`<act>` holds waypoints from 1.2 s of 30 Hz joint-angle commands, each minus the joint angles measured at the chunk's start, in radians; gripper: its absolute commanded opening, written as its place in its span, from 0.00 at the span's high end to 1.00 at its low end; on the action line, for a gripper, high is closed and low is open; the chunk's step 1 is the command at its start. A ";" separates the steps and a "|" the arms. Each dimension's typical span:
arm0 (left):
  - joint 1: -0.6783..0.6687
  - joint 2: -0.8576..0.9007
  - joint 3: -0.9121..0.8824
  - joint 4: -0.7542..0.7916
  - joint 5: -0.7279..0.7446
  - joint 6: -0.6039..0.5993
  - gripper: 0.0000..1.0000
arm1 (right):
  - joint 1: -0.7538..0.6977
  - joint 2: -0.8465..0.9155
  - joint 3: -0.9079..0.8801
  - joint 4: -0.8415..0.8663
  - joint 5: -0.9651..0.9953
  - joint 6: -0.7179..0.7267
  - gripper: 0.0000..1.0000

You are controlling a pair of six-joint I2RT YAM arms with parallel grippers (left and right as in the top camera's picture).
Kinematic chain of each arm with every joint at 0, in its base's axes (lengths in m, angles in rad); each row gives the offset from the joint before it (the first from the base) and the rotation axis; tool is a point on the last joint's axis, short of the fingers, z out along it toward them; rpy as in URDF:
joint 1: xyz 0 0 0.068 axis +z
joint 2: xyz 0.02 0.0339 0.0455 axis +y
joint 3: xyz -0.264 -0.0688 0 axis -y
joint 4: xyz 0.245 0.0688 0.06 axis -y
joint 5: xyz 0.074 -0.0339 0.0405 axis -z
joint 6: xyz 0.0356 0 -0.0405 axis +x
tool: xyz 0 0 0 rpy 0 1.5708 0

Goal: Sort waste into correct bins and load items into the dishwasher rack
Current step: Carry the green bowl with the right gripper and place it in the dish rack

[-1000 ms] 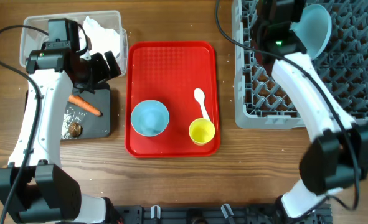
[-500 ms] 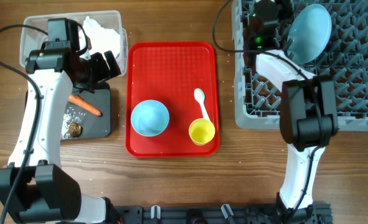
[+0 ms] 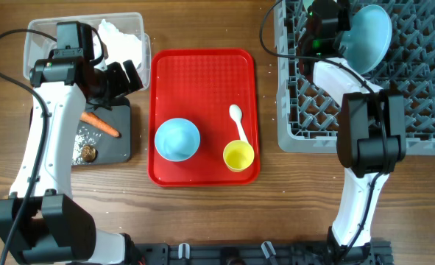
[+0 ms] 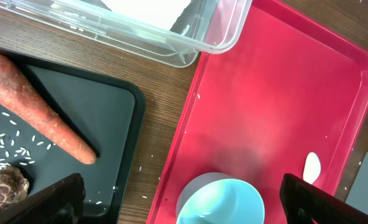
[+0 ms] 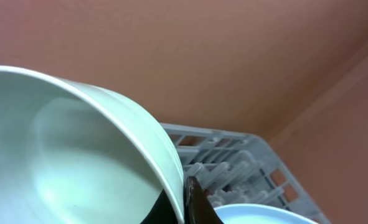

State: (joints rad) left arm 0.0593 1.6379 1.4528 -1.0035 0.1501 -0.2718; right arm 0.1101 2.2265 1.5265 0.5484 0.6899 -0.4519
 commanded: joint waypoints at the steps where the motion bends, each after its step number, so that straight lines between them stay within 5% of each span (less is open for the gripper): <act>1: 0.006 -0.015 0.019 0.000 -0.006 -0.002 0.00 | -0.007 0.033 0.005 0.000 -0.038 0.070 0.96; 36: 0.006 -0.015 0.019 0.000 -0.006 -0.002 0.00 | -0.020 0.102 0.005 0.235 -0.063 -0.019 0.96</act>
State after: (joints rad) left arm 0.0593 1.6379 1.4528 -1.0035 0.1497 -0.2718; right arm 0.1001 2.3032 1.5265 0.7685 0.6243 -0.4431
